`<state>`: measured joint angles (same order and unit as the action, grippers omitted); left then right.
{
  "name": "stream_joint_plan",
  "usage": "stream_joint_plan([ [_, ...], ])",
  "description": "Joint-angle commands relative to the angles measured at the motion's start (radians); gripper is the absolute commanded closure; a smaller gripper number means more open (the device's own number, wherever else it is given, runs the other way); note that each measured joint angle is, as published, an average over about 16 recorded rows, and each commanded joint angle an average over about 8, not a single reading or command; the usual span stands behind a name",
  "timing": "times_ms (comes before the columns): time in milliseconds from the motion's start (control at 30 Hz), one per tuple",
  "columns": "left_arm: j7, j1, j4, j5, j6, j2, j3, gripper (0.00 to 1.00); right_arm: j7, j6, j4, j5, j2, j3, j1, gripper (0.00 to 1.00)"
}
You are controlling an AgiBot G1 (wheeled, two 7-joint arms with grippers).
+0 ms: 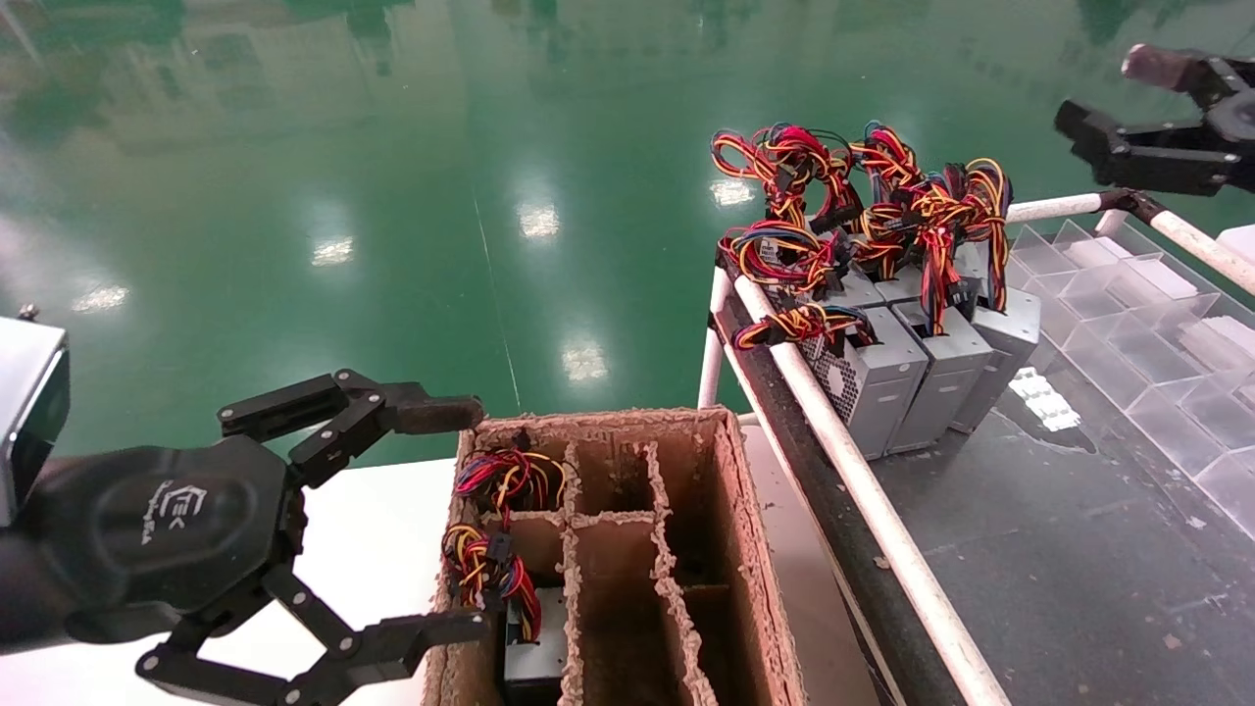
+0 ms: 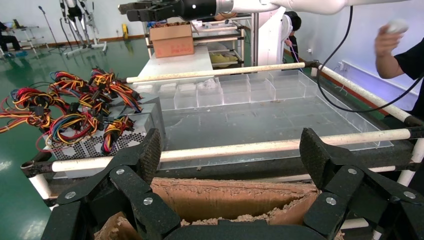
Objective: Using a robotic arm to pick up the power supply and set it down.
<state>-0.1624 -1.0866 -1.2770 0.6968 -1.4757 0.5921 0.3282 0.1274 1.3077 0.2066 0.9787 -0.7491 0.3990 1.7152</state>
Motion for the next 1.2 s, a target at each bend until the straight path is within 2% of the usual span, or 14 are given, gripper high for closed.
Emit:
stream_joint_plan([
  [33,0.0,0.0,0.0,0.0,0.0,0.0,0.0,0.0,-0.011,0.007,0.039,-0.009,0.005,-0.004,-0.023,0.0],
  [1200,0.001,0.0,0.0,-0.001,0.0,0.0,0.001,0.0,-0.22,0.131,0.754,-0.173,0.096,-0.084,-0.448,0.0],
])
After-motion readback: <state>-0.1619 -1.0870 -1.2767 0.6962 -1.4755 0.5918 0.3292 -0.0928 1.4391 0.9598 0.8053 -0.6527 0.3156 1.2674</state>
